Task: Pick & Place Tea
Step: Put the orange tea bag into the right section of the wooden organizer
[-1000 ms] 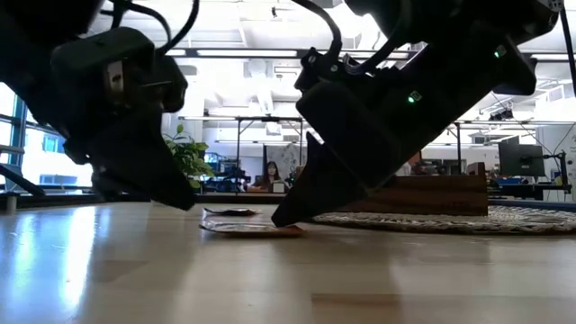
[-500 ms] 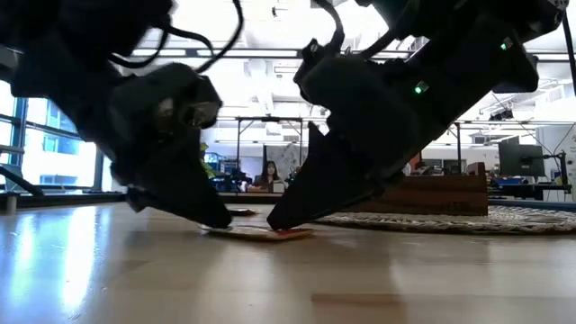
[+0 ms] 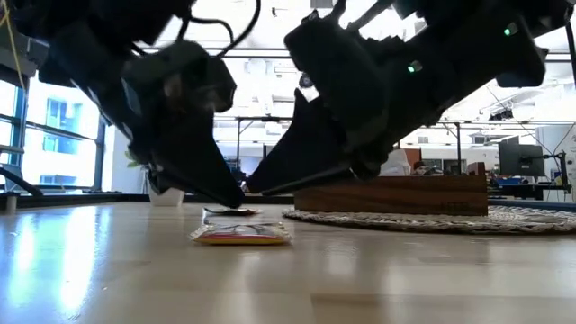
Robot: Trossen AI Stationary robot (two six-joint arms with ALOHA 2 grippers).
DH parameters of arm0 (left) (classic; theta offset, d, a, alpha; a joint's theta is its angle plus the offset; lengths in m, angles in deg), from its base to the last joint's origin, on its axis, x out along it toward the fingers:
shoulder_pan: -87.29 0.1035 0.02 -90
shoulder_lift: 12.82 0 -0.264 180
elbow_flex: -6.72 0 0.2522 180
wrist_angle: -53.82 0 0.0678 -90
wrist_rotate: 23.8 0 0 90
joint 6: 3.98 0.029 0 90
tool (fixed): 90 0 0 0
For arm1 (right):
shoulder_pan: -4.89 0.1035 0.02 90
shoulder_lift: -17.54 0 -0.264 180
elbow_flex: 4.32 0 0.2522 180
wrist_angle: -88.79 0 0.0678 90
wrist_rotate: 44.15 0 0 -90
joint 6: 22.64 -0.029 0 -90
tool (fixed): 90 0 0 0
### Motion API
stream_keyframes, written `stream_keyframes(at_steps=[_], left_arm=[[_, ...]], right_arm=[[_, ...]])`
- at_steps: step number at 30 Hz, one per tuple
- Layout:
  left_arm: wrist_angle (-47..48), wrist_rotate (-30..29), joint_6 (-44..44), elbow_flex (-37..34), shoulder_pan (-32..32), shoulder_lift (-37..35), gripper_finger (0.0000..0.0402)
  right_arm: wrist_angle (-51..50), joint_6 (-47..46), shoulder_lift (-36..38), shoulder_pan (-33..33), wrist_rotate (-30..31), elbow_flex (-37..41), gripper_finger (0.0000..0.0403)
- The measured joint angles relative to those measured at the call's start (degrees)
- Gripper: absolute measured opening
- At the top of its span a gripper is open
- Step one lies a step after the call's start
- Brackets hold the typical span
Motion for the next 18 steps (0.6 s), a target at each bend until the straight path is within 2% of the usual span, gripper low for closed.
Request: stream_keyframes(at_steps=[4, 10, 18], left_arm=[[0.22, -0.66, 0.54, -0.07, -2.29, -2.36, 0.0044], [-0.74, 0.6, 1.82, -0.04, -6.88, -3.12, 0.0044], [-6.1, 0.12, 1.26, 0.13, -8.03, 1.44, 0.0044]], right_arm=[[-3.25, -6.3, 0.02, -0.88, -0.95, -0.02, 0.0106], [-6.81, -9.74, 0.02, -2.82, -1.7, 0.11, 0.0106], [-6.86, -12.32, 0.13, -6.22, -8.49, 0.11, 0.0106]])
